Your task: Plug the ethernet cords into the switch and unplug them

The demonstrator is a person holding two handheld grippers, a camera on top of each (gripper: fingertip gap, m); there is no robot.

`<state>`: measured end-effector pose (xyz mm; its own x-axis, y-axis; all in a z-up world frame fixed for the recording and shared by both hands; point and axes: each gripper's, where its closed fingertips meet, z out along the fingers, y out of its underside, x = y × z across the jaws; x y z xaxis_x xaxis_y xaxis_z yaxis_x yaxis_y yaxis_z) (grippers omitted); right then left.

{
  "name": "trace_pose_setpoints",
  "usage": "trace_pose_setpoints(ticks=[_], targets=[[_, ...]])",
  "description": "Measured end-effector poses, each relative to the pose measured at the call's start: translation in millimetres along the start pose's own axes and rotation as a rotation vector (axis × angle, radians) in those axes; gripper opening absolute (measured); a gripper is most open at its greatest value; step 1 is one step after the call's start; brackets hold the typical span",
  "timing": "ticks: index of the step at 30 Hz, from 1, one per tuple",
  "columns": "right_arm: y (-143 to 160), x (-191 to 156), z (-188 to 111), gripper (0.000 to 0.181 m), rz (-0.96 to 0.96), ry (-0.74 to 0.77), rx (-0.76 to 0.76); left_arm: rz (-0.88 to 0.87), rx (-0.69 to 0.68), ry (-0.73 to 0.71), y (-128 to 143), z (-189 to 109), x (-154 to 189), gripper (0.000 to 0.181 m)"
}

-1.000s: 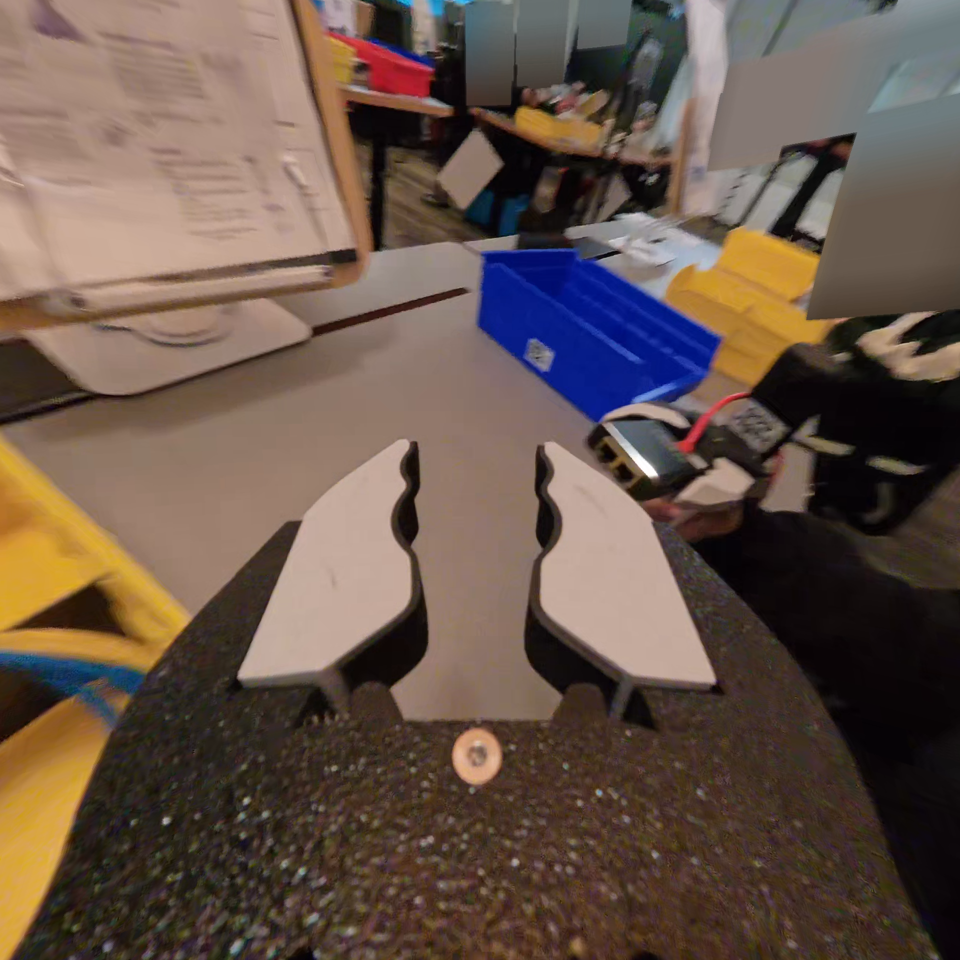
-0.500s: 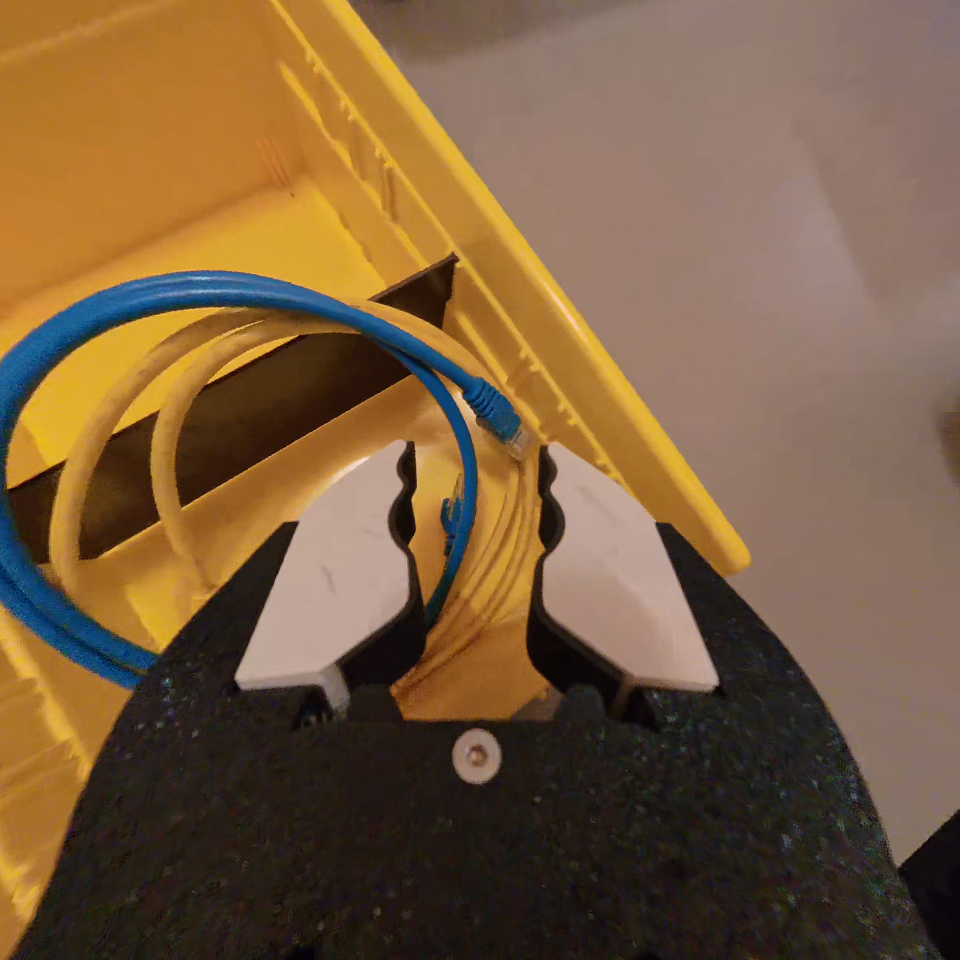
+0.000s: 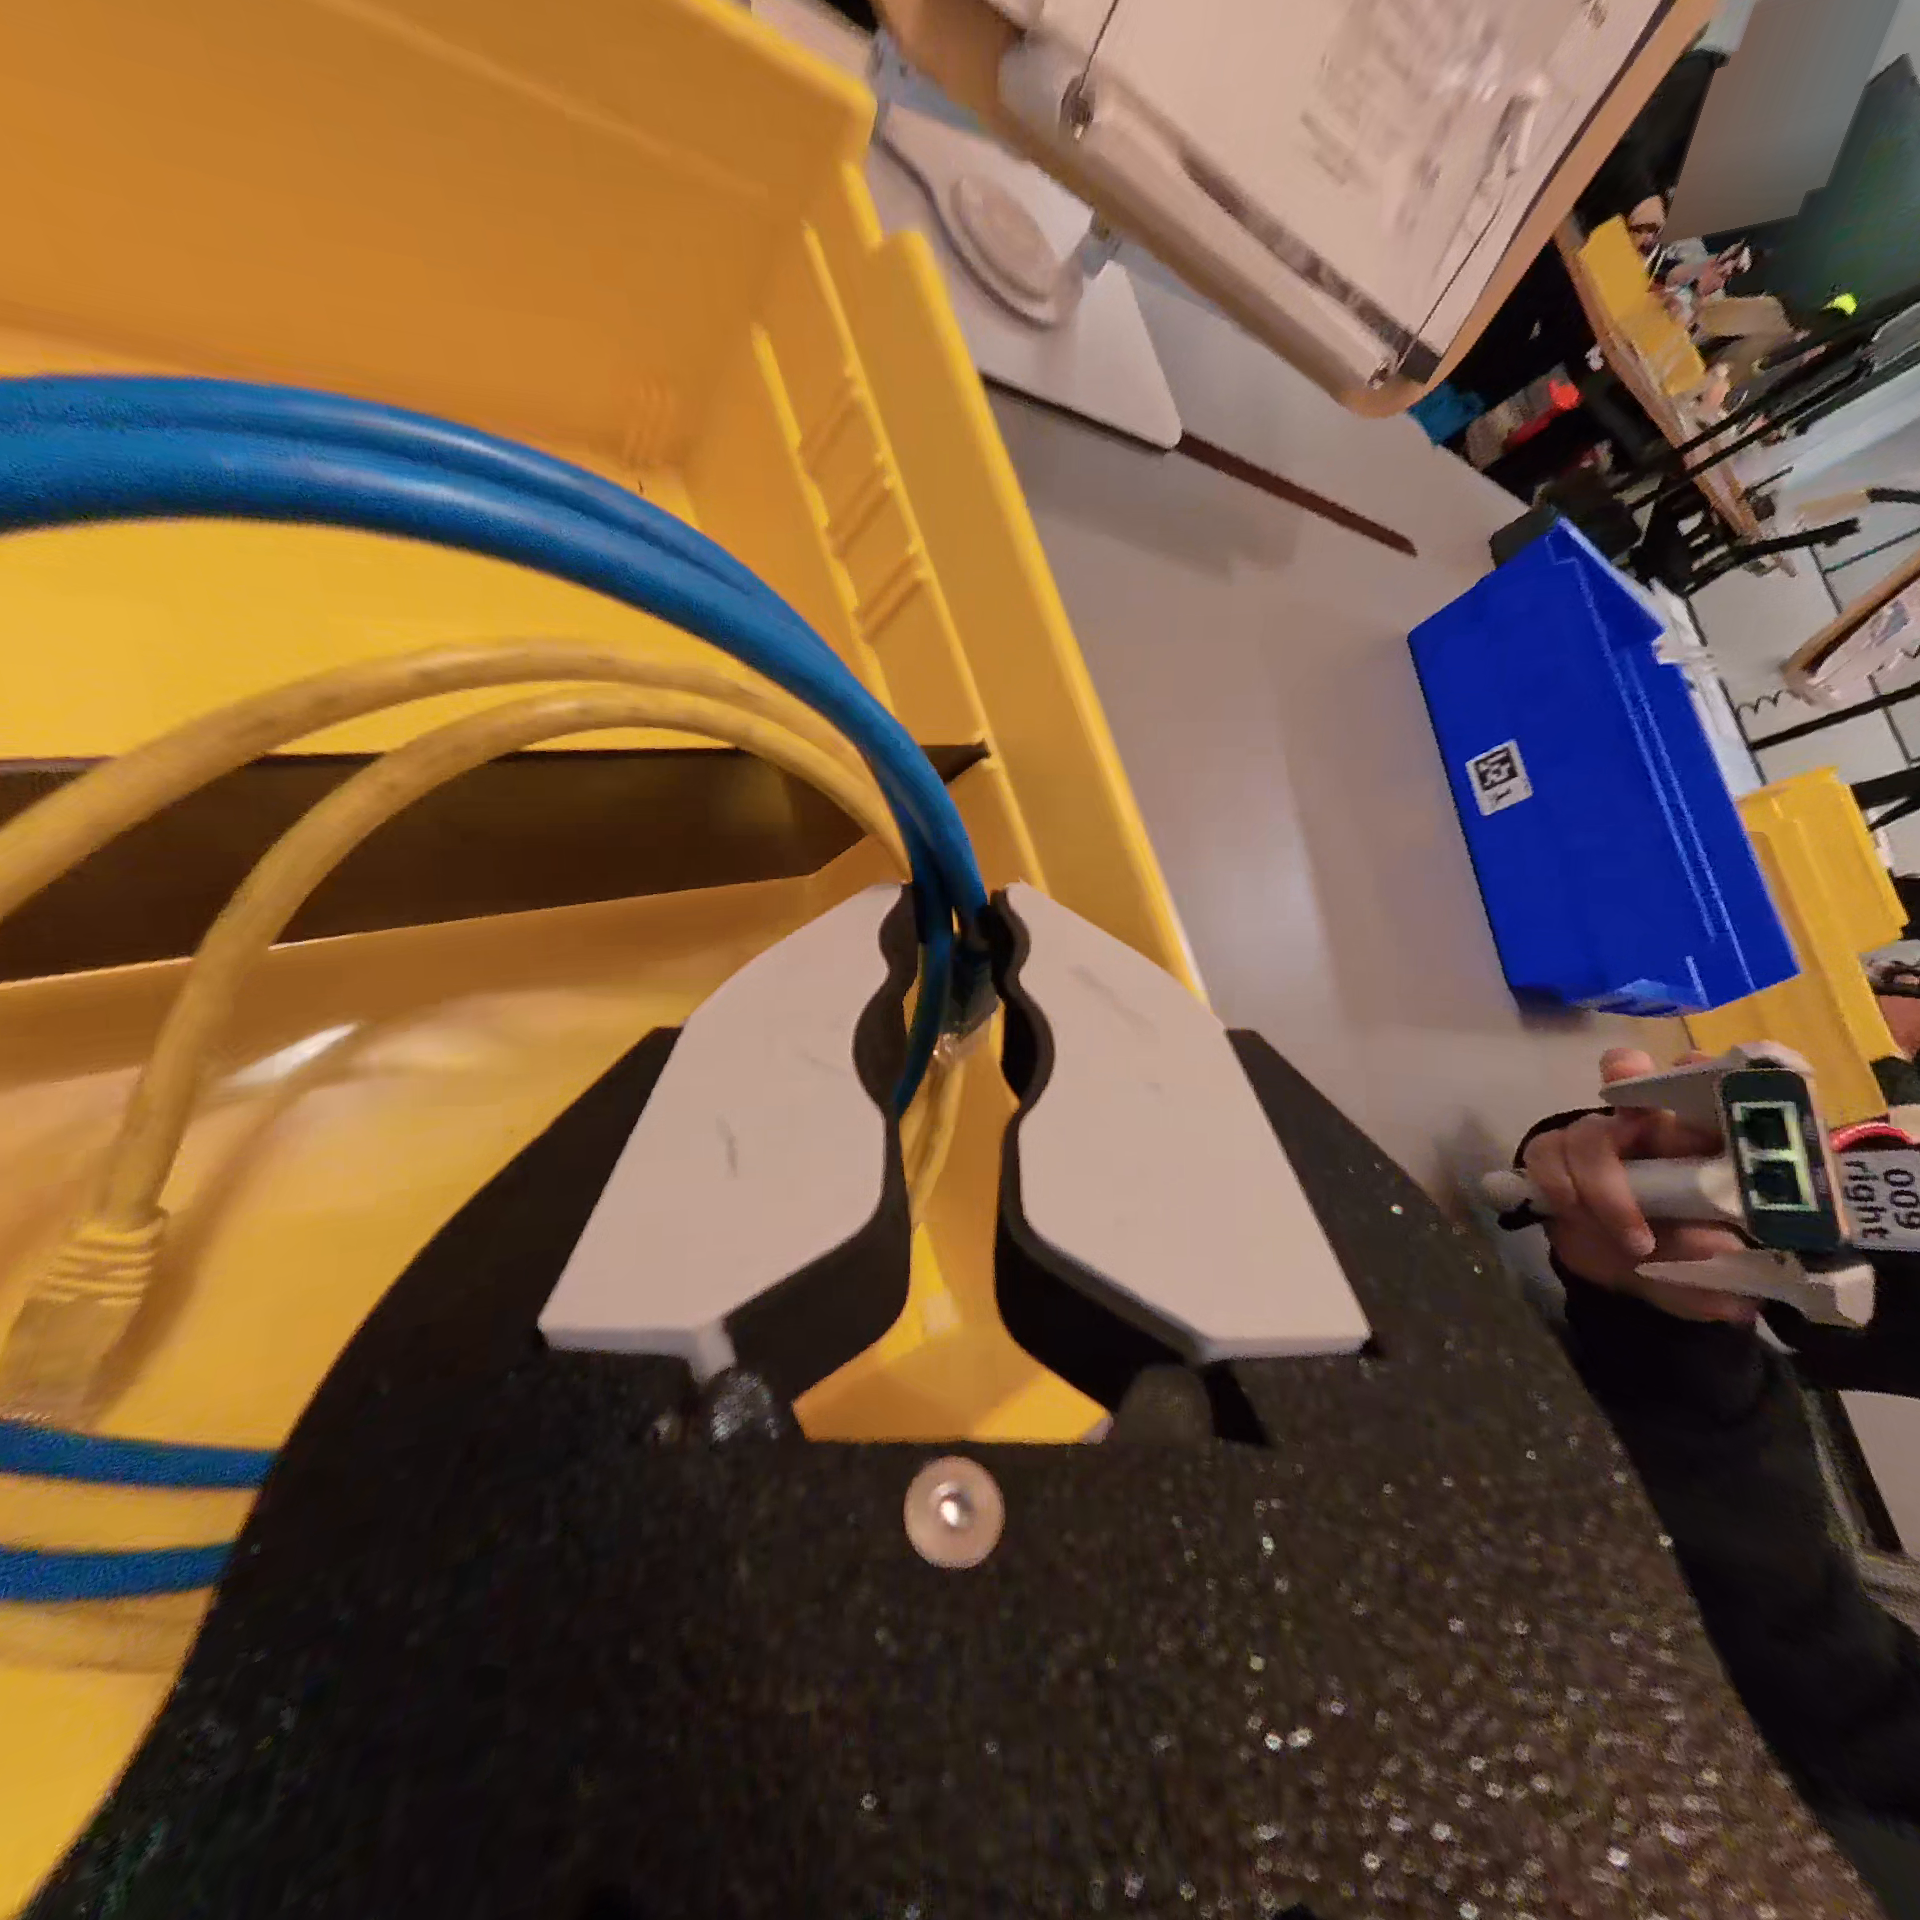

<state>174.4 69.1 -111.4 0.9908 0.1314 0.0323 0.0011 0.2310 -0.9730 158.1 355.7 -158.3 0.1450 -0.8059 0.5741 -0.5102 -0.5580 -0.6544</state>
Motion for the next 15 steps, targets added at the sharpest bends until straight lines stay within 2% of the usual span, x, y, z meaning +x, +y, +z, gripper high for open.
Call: trace_pose_setpoints(ticks=[3, 6, 10, 13, 15], targets=[[0, -2, 1, 0.063, -0.001, -0.01, 0.002, 0.042, 0.087, -0.012, -21, -18, 14, 0.012], [-10, -5, -2, 0.063, 0.038, -0.047, 0.064, 0.147, 0.205, -0.022, -46, -44, 50, 0.011], [-36, -15, -16, 0.063, 0.108, -0.168, 0.22, 0.284, 0.294, 0.088, -60, -76, 133, 0.011], [-48, -17, -26, 0.063, 0.13, -0.213, 0.291, 0.313, 0.308, 0.226, -52, -88, 199, 0.011], [-51, -16, -30, 0.063, 0.134, -0.224, 0.309, 0.262, 0.314, 0.372, -40, -90, 238, 0.011]])
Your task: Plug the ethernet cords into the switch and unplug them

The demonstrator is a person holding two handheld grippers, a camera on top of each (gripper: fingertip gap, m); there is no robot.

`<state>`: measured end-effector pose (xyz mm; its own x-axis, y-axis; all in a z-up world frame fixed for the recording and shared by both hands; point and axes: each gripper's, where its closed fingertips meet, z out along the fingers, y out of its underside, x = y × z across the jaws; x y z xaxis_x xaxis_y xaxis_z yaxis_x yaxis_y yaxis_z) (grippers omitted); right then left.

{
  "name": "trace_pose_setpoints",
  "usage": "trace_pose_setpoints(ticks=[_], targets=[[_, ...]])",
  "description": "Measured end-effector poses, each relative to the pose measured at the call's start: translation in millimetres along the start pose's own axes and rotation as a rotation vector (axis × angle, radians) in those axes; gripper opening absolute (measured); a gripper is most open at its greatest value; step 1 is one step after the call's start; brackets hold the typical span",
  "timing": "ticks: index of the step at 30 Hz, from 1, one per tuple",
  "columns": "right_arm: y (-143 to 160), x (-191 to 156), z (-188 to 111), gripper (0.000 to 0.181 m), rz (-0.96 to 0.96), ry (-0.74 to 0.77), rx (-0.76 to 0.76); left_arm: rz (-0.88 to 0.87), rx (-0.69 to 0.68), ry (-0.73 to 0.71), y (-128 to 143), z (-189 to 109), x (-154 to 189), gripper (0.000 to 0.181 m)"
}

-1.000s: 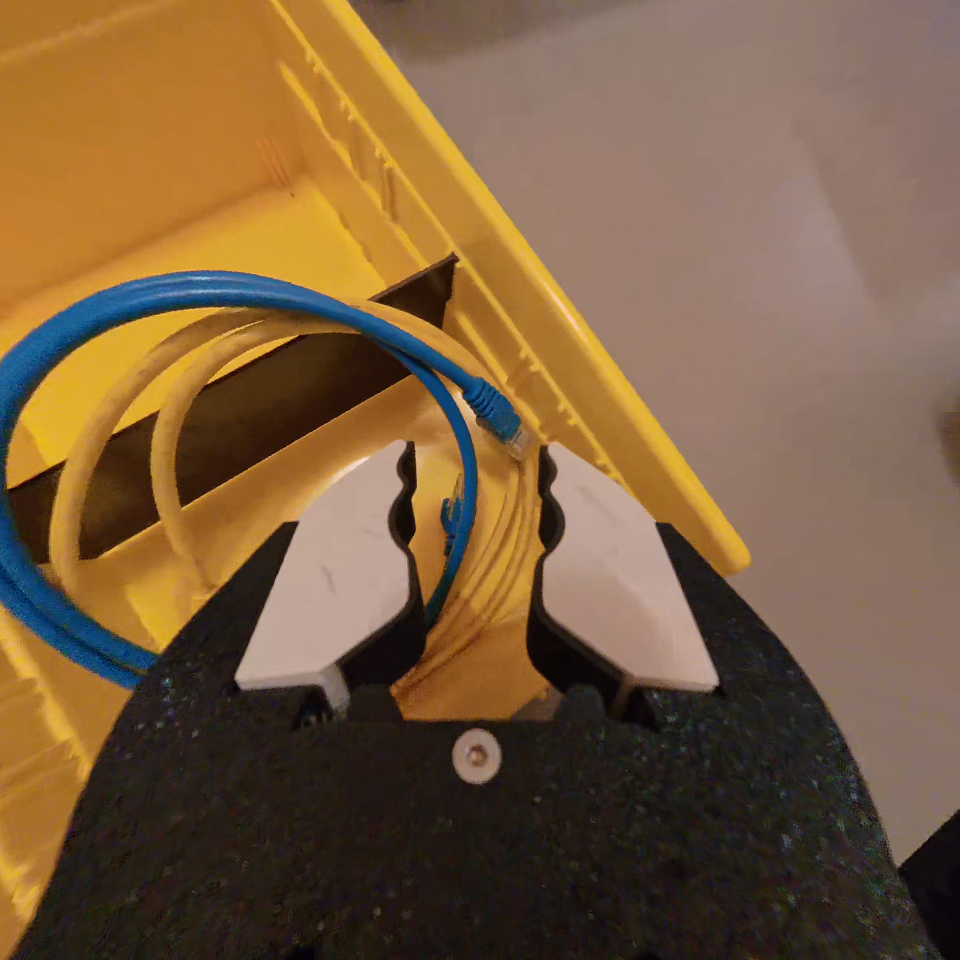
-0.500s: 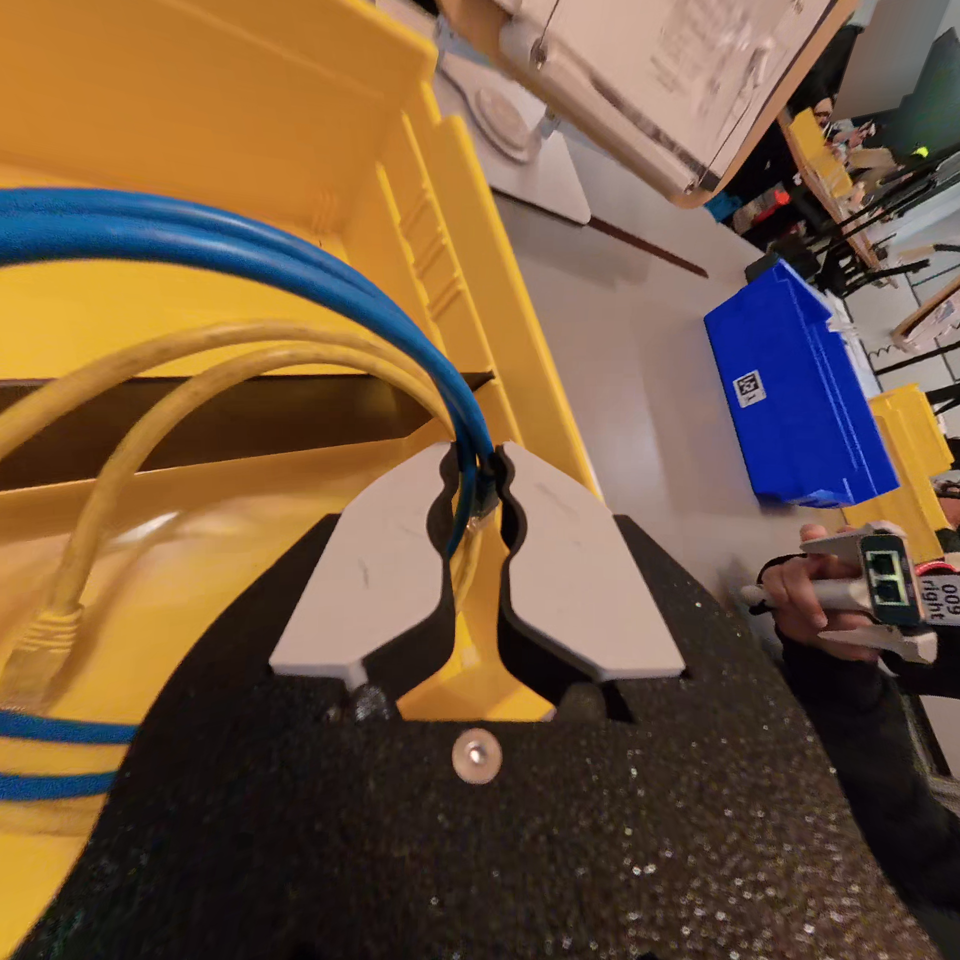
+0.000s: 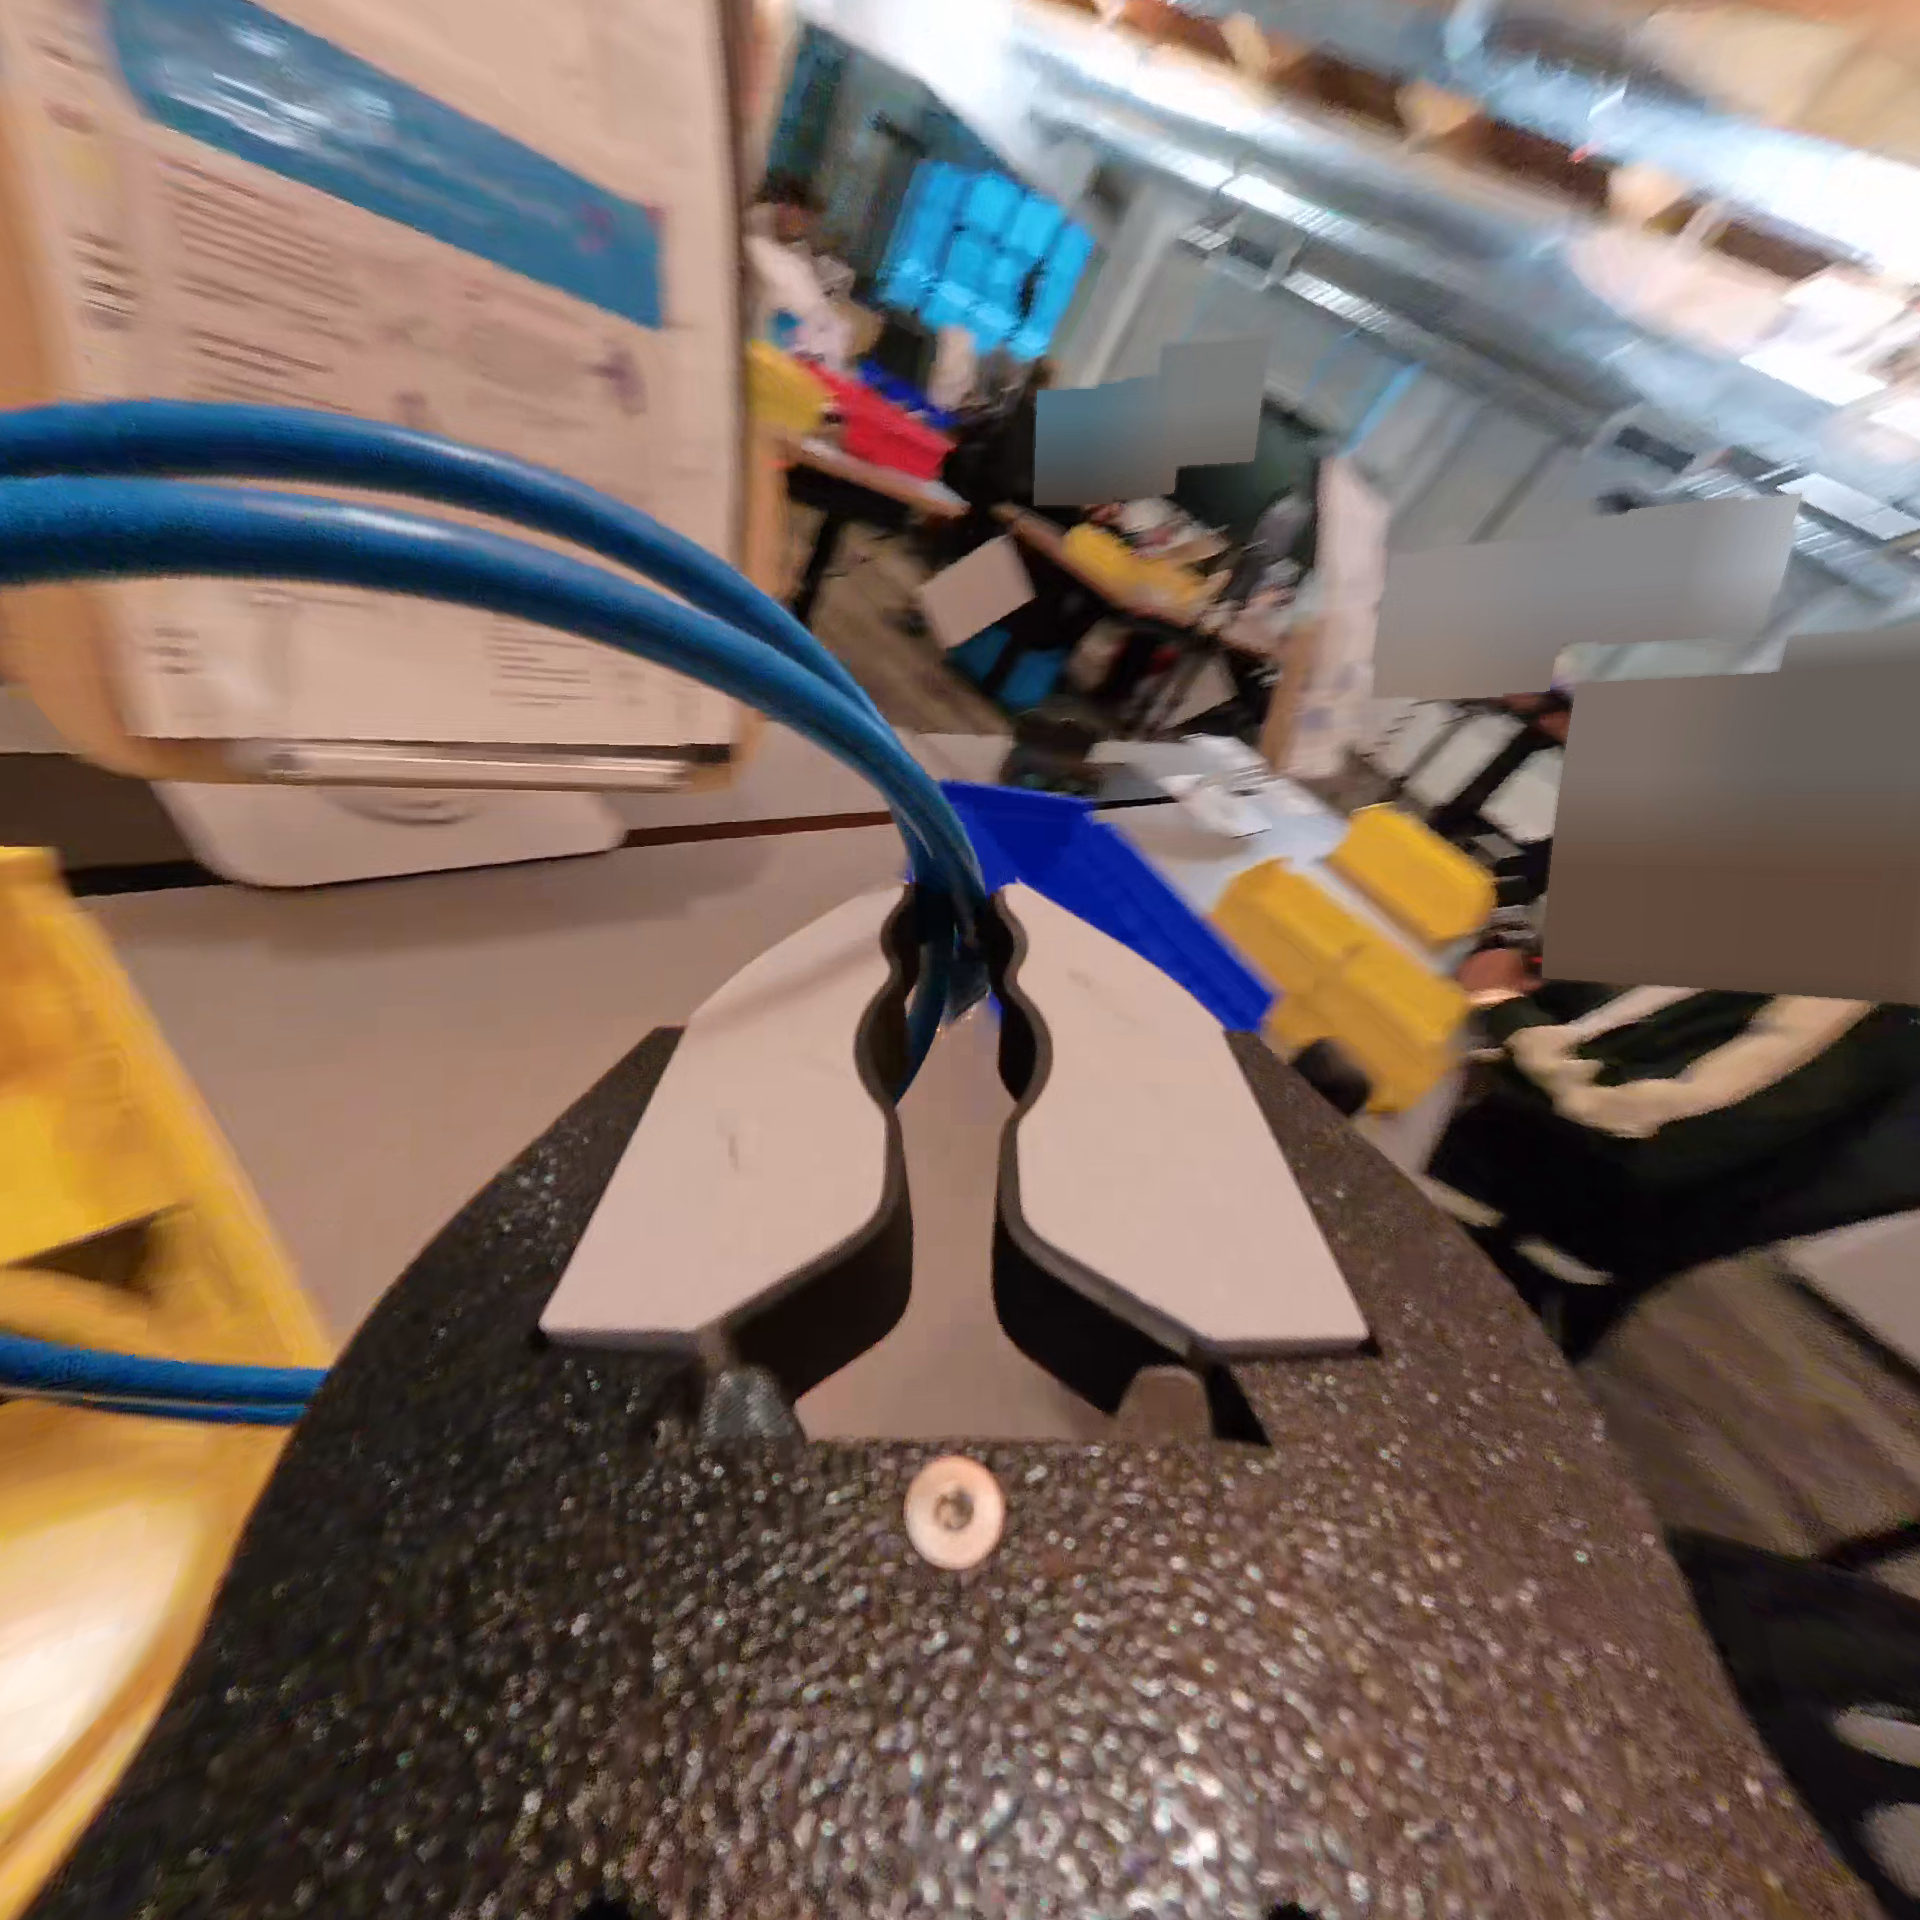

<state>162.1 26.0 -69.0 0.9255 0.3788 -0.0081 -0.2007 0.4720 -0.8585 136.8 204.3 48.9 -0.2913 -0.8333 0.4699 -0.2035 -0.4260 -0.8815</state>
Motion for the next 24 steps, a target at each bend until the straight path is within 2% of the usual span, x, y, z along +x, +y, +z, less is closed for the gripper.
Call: trace_pose_setpoints(ticks=[2, 5, 9, 12, 14, 16, 21, 24], targets=[[-6, -4, -2, 0.063, 0.006, -0.027, 0.027, -0.1, 0.008, 0.102, 13, 12, 27, 0.011], [-12, -7, -6, 0.063, 0.005, -0.048, 0.052, -0.283, 0.008, 0.158, 46, 33, 42, 0.012], [-23, -5, -15, 0.064, -0.015, -0.041, 0.087, -0.577, -0.015, 0.184, 106, 65, 34, 0.011], [-32, 1, -26, 0.064, -0.035, -0.006, 0.105, -0.711, -0.11, 0.156, 163, 94, 18, 0.011], [-34, 6, -32, 0.064, -0.047, 0.03, 0.101, -0.705, -0.173, 0.14, 190, 111, 10, 0.012], [-37, 11, -37, 0.064, -0.066, 0.062, 0.095, -0.661, -0.178, 0.09, 199, 127, 0, 0.011], [-40, 21, -45, 0.063, -0.09, 0.129, 0.09, -0.455, -0.304, -0.014, 222, 162, -30, 0.014], [-36, 24, -46, 0.063, -0.11, 0.15, 0.056, -0.37, -0.402, -0.028, 237, 169, -41, 0.026]])
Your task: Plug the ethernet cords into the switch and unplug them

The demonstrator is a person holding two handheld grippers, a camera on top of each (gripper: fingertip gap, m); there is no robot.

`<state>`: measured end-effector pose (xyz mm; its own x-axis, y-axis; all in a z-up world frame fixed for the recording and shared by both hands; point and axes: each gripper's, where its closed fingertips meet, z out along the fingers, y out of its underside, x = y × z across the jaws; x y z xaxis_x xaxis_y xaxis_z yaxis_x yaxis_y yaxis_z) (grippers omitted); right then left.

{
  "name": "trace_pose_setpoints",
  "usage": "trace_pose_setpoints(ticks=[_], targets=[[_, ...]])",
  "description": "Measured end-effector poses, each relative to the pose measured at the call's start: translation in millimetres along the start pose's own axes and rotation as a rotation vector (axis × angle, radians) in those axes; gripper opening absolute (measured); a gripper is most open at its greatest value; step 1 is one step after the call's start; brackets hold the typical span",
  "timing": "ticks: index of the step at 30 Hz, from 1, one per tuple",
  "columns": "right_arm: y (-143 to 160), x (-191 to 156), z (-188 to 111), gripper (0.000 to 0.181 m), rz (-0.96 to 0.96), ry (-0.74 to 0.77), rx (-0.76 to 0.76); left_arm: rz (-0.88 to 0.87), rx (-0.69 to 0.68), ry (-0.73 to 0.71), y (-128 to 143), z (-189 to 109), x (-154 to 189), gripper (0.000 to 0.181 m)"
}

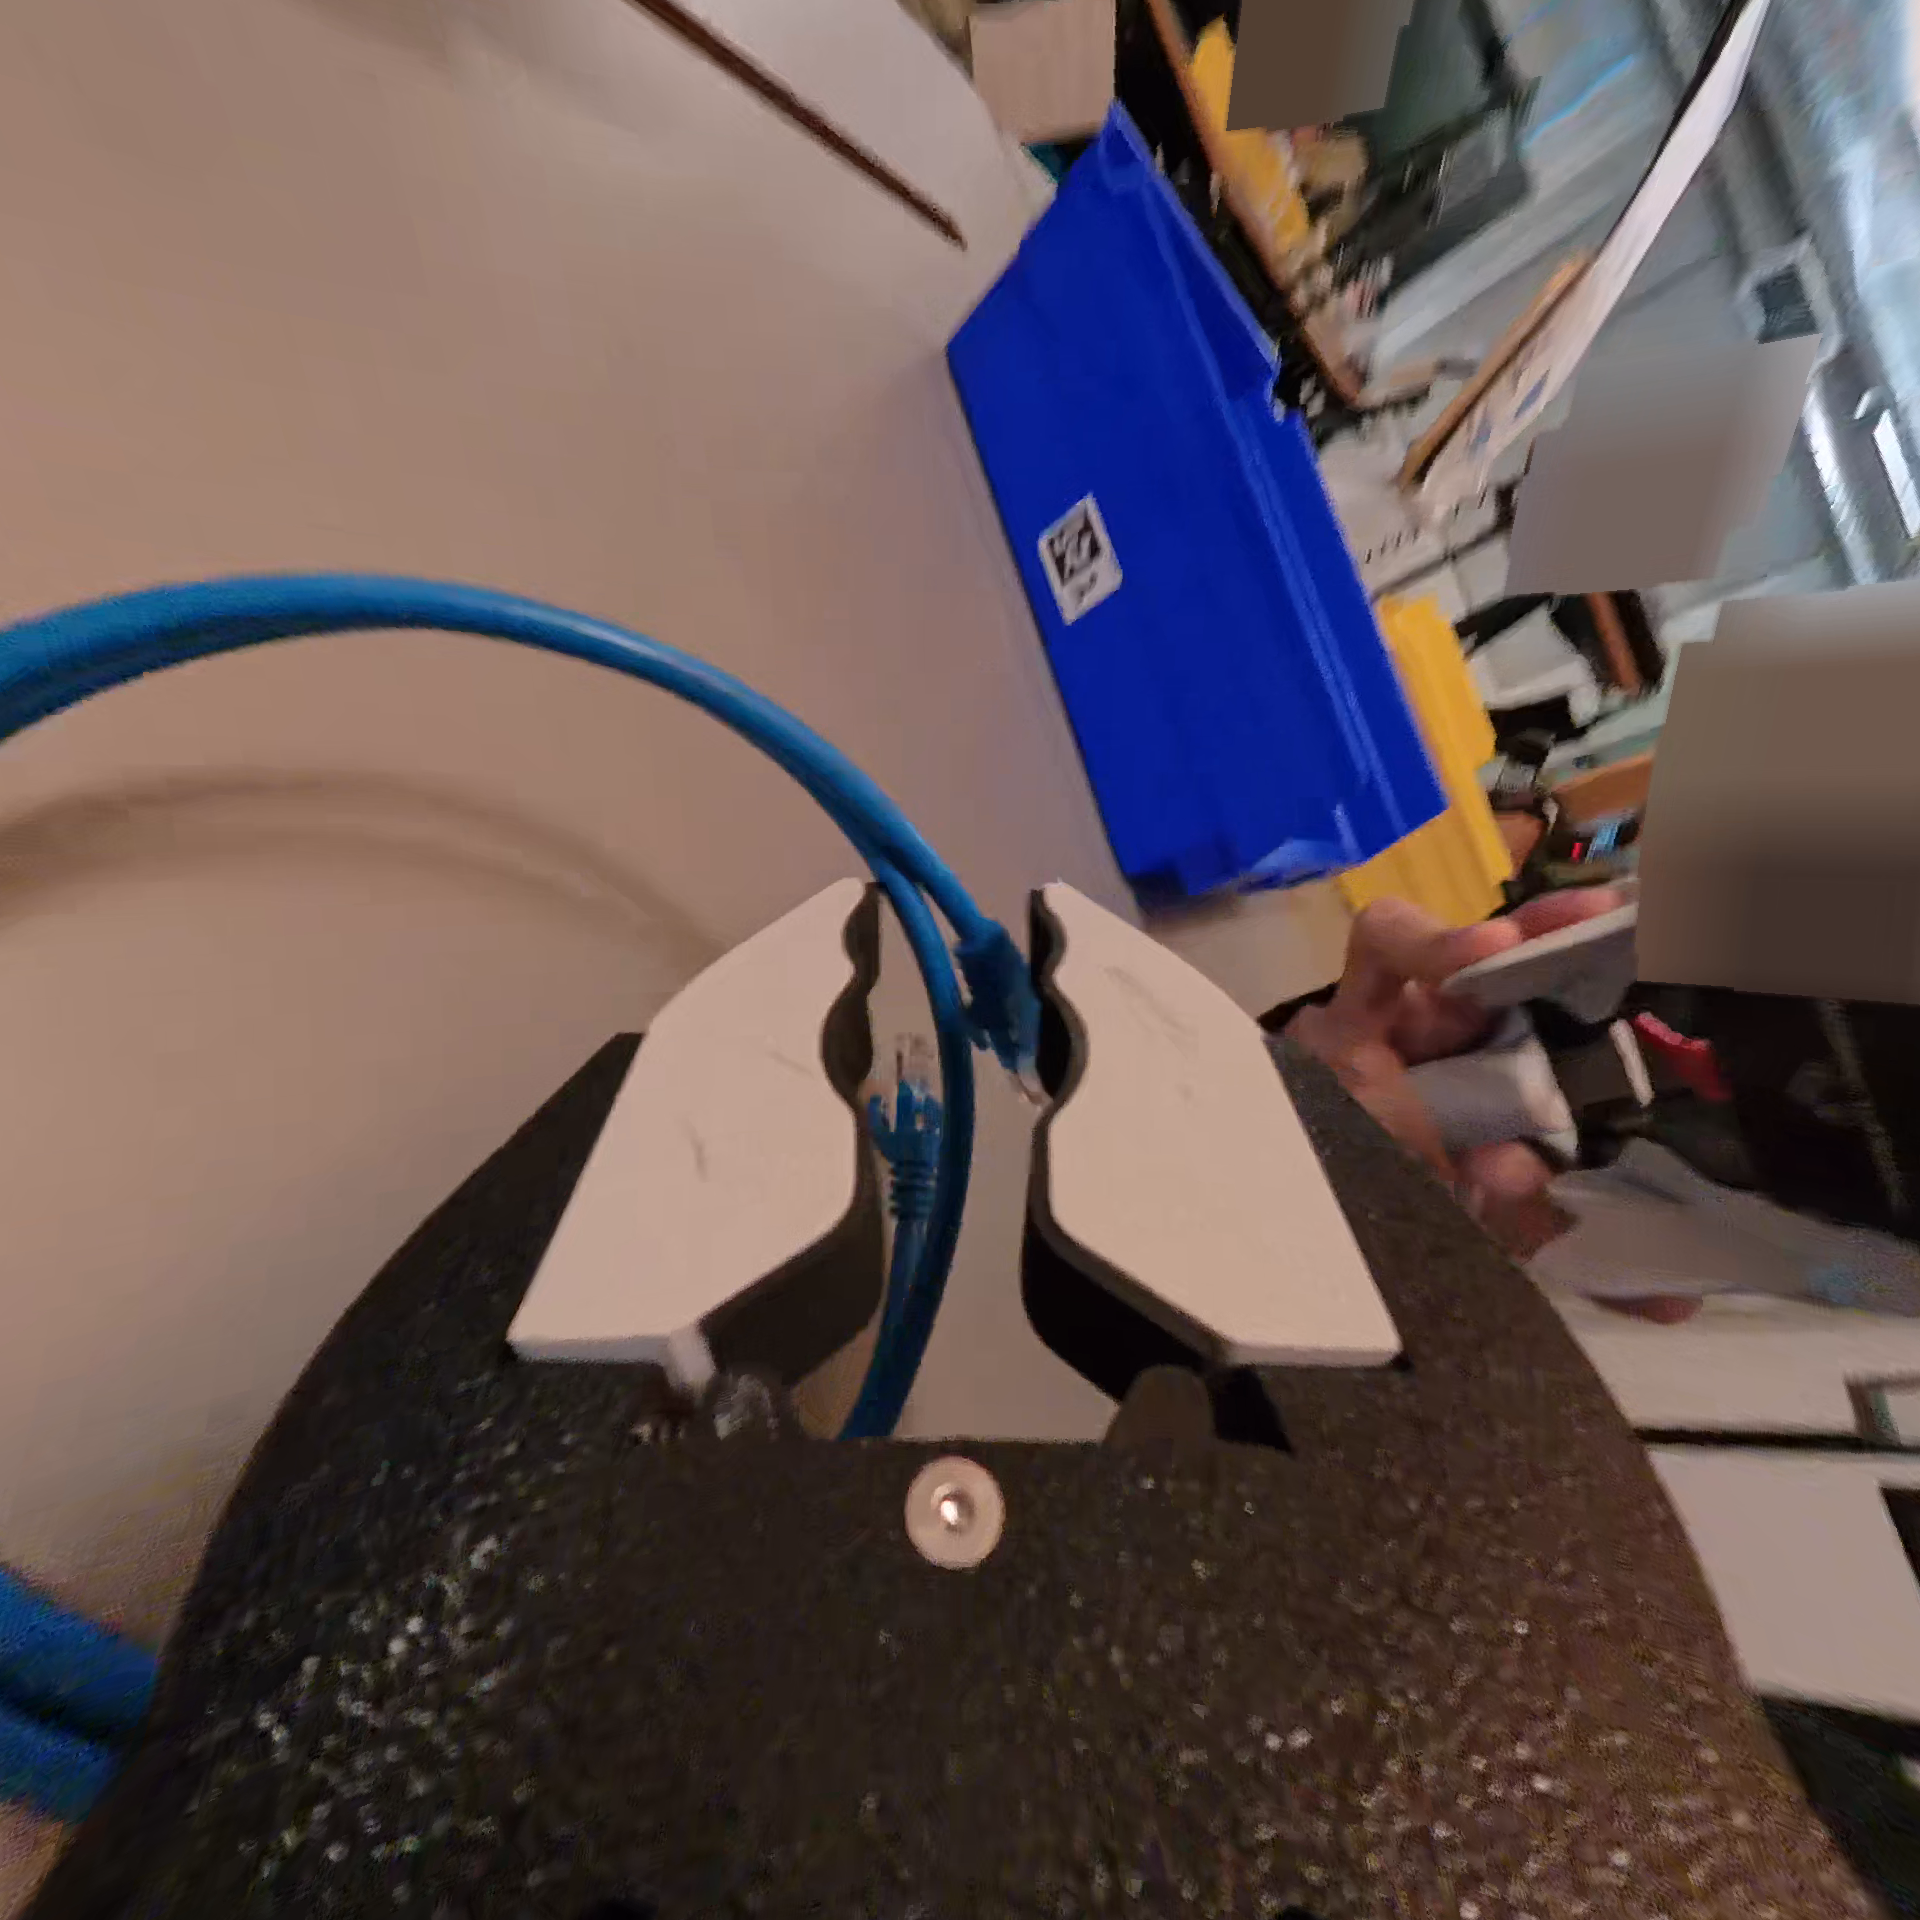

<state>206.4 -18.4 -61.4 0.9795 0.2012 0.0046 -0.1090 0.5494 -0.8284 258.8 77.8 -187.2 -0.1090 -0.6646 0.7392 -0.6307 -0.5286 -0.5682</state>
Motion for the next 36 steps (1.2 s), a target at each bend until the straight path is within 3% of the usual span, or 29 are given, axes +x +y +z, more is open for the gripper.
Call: trace_pose_setpoints(ticks=[1, 3, 6, 10, 13, 15, 19, 21, 27, 30, 36], targets=[[0, 1, 0, 0.063, -0.006, 0.004, -0.006, 0.014, -0.058, 0.01, 6, 2, 0, 0.036], [0, 1, 0, 0.063, -0.011, 0.006, -0.007, 0.077, -0.157, 0.04, 16, 2, 5, 0.037], [-2, 3, -1, 0.064, -0.018, 0.017, -0.003, 0.31, -0.239, 0.011, 16, -7, 11, 0.042], [-4, 7, -4, 0.064, -0.037, 0.031, -0.01, 0.873, -0.387, 0.033, 14, -14, 26, 0.044], [-3, 8, -5, 0.063, -0.046, 0.039, -0.022, 1.357, -0.529, 0.041, 15, -6, 12, 0.05], [-2, 8, -5, 0.064, -0.05, 0.036, -0.031, 1.541, -0.615, 0.06, 13, 5, -3, 0.05], [1, 9, -6, 0.064, -0.072, 0.049, -0.06, 1.529, -0.734, 0.196, 15, 34, -20, 0.048], [5, 15, -10, 0.063, -0.103, 0.091, -0.107, 1.483, -0.752, 0.255, 13, 45, -22, 0.038], [-2, 21, -19, 0.064, -0.121, 0.118, -0.11, 1.346, -0.84, 0.402, 18, 53, -30, 0.019], [-2, 25, -20, 0.063, -0.13, 0.139, -0.121, 1.336, -0.872, 0.411, 21, 49, -38, 0.017], [-2, 24, -18, 0.063, -0.133, 0.13, -0.12, 1.331, -0.787, 0.355, 24, 52, -40, 0.016]])
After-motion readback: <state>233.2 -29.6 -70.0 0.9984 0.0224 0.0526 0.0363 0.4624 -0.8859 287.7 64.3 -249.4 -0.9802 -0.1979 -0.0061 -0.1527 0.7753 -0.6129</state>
